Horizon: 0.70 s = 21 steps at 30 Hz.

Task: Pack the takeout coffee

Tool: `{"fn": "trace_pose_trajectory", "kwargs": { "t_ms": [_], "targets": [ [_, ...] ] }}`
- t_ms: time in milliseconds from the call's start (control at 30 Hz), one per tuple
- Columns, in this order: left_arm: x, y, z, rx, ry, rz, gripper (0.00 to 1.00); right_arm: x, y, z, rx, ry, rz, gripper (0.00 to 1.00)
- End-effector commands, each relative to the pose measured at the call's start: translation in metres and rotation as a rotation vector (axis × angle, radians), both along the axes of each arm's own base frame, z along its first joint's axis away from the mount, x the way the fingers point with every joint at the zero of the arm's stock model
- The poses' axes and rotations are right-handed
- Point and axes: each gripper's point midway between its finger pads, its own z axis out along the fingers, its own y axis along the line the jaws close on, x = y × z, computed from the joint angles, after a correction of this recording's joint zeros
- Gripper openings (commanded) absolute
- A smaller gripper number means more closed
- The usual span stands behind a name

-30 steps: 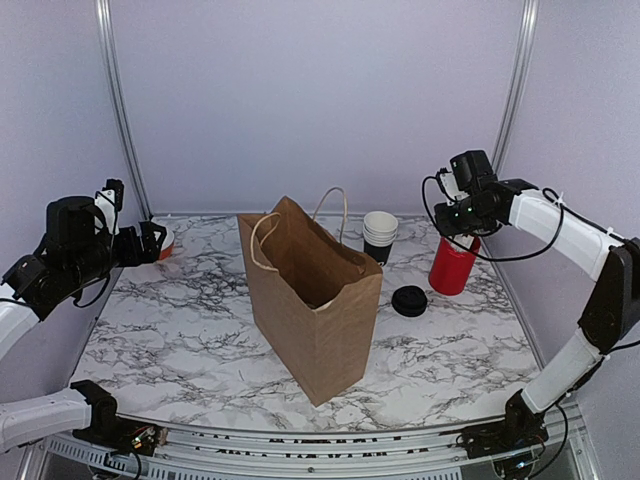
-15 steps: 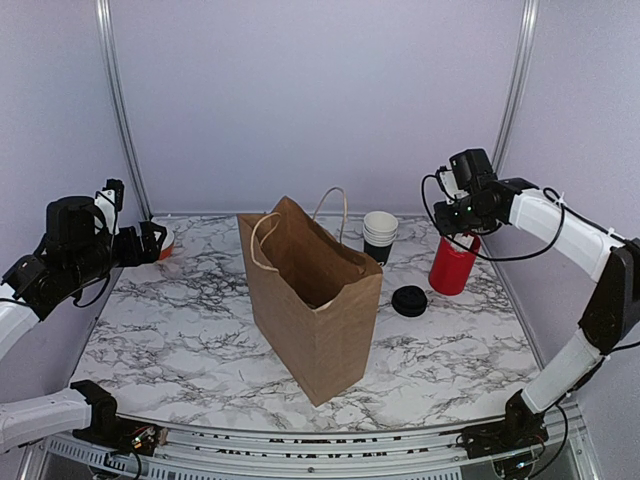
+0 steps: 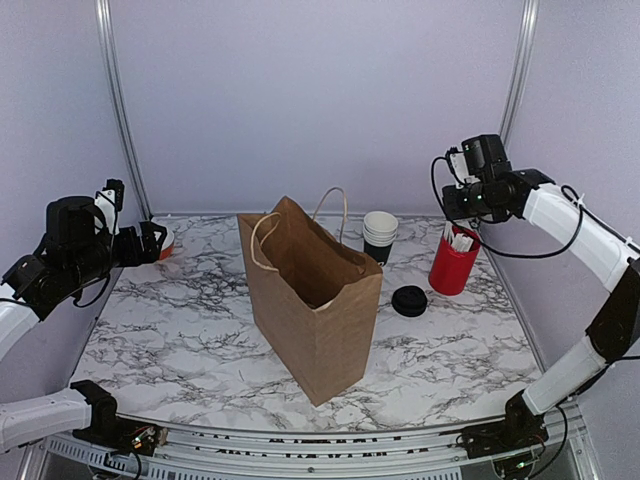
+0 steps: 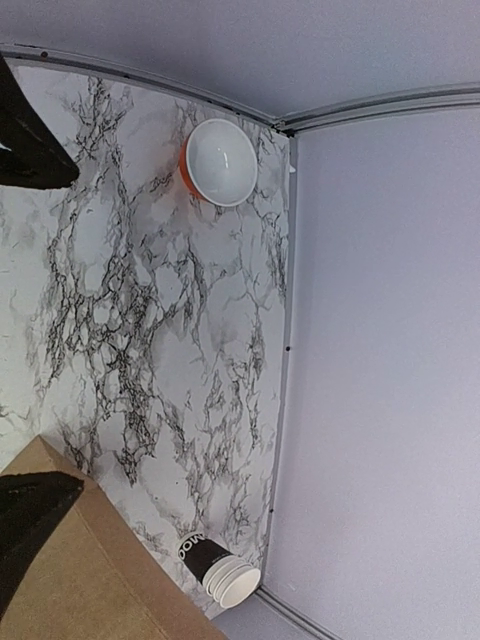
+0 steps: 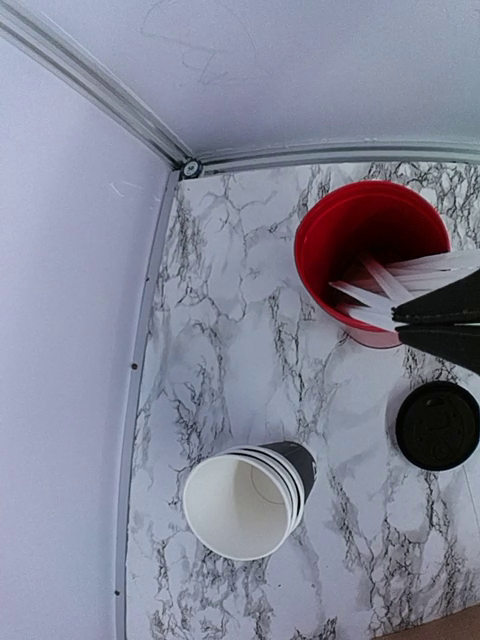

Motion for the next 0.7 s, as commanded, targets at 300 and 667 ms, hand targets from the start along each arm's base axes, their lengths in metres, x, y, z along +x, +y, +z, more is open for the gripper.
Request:
{"fn": "trace_pose_trajectory", "kwargs": {
  "t_ms": [300, 667],
  "targets": [
    [0.004, -0.001, 0.000, -0.006, -0.012, -0.006, 0.99, -0.005, -0.013, 0.039, -0.027, -0.077, -0.066, 0.02],
    [0.003, -0.001, 0.001, -0.008, -0.016, -0.007, 0.99, -0.006, -0.010, 0.014, -0.020, -0.030, -0.055, 0.24]
  ]
}}
